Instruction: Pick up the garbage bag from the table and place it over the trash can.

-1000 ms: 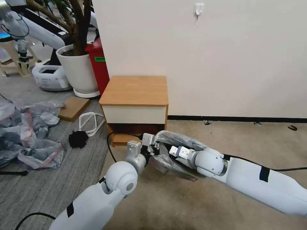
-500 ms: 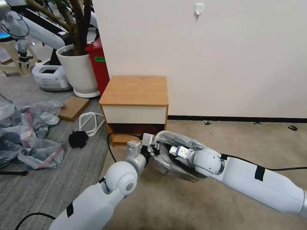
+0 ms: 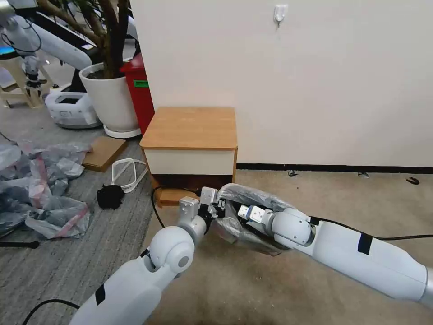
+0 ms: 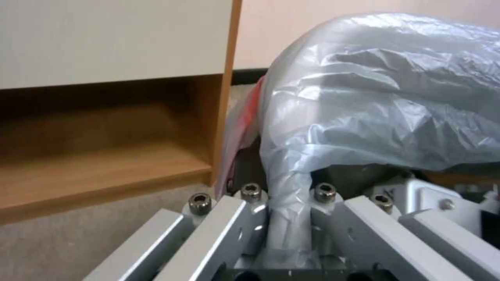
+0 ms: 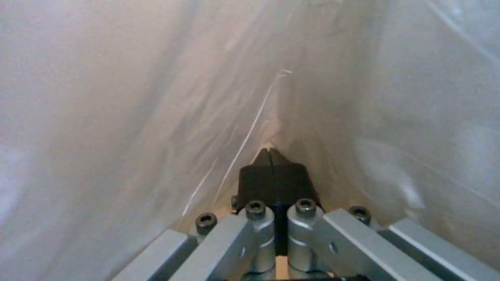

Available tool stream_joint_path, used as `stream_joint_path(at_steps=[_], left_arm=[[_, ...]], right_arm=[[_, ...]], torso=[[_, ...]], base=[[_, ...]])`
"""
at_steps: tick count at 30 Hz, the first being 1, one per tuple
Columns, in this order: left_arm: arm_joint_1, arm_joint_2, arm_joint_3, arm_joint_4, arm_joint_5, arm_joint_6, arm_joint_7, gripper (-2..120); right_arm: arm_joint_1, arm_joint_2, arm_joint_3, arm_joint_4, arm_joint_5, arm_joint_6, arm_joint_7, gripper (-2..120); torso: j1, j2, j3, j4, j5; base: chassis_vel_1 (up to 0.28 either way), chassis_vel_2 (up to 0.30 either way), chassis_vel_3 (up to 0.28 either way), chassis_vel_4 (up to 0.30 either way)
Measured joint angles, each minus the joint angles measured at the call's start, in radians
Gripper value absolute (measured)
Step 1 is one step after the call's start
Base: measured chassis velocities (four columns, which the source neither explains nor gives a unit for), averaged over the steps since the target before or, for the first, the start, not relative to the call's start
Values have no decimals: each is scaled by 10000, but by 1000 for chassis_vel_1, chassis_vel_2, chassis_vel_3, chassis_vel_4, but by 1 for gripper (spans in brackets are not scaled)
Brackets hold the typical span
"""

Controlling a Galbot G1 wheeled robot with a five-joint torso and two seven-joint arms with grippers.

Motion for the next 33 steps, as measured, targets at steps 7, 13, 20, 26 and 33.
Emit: stream_joint_path(at_steps=[7,13,20,26,33], left_arm=[[-191,-38,-3,155,-184,-31,-221,3],[-306,-84,17,328,-249,-59,-279,3],[-355,-125,98,468,-255,-73,-281,3],[-384,-159,109,571,-250,-76,-279,3],[-615,-310,108,911,-337,-147,-287,3]], right_arm=[[-18,-229,44,279,13,3,34,0],[89,-419,45,494,68,5,46,0],[228,-728,62,645,100,9,52,0],[301,-929,67,785,187,10,52,0],[504,-1307,40,1118,381,12,53,0]], torso=[[0,0,0,0,3],[0,0,0,0,1],[0,0,0,0,1],[0,0,0,0,1],[0,0,0,0,1]], base=[[0,0,0,0],[0,0,0,0],[0,0,0,0],[0,0,0,0],[0,0,0,0]])
